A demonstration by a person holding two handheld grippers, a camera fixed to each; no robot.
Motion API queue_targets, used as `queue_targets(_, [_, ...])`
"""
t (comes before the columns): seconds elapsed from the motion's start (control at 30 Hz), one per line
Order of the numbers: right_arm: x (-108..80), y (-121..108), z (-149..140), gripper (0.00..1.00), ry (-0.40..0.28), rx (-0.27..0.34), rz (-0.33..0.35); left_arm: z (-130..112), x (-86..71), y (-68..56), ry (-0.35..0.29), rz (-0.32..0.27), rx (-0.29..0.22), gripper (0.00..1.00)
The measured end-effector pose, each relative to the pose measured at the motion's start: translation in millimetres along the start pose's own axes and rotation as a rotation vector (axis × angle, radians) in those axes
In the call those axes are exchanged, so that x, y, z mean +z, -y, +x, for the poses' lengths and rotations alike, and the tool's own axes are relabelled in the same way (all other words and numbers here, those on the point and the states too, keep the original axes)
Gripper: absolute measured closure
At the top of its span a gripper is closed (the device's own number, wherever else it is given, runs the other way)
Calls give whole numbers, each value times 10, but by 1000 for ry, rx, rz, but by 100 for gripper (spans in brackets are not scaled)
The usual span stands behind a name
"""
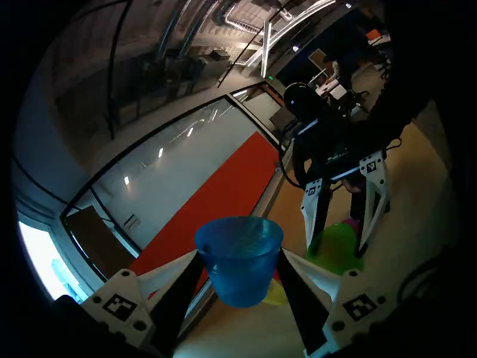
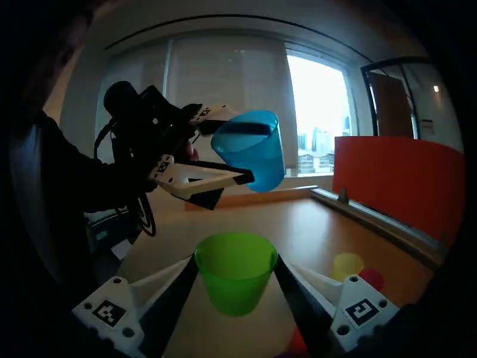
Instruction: Pour water
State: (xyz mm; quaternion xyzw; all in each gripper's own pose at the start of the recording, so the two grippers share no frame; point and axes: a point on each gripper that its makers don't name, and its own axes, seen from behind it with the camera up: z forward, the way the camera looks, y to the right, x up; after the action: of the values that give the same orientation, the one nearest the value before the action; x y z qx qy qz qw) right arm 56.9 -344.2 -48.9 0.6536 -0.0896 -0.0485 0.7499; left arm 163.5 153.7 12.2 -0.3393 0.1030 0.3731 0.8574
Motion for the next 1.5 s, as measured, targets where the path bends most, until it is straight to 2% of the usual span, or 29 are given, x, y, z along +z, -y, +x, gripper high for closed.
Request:
queue_targets(0.8, [21, 39, 102, 8, -23, -18, 0, 72, -4, 39, -3, 10, 60, 18])
queue_targets(1.5, [4, 61, 165, 8, -47, -21, 5, 98, 7, 68, 4, 15, 91, 17])
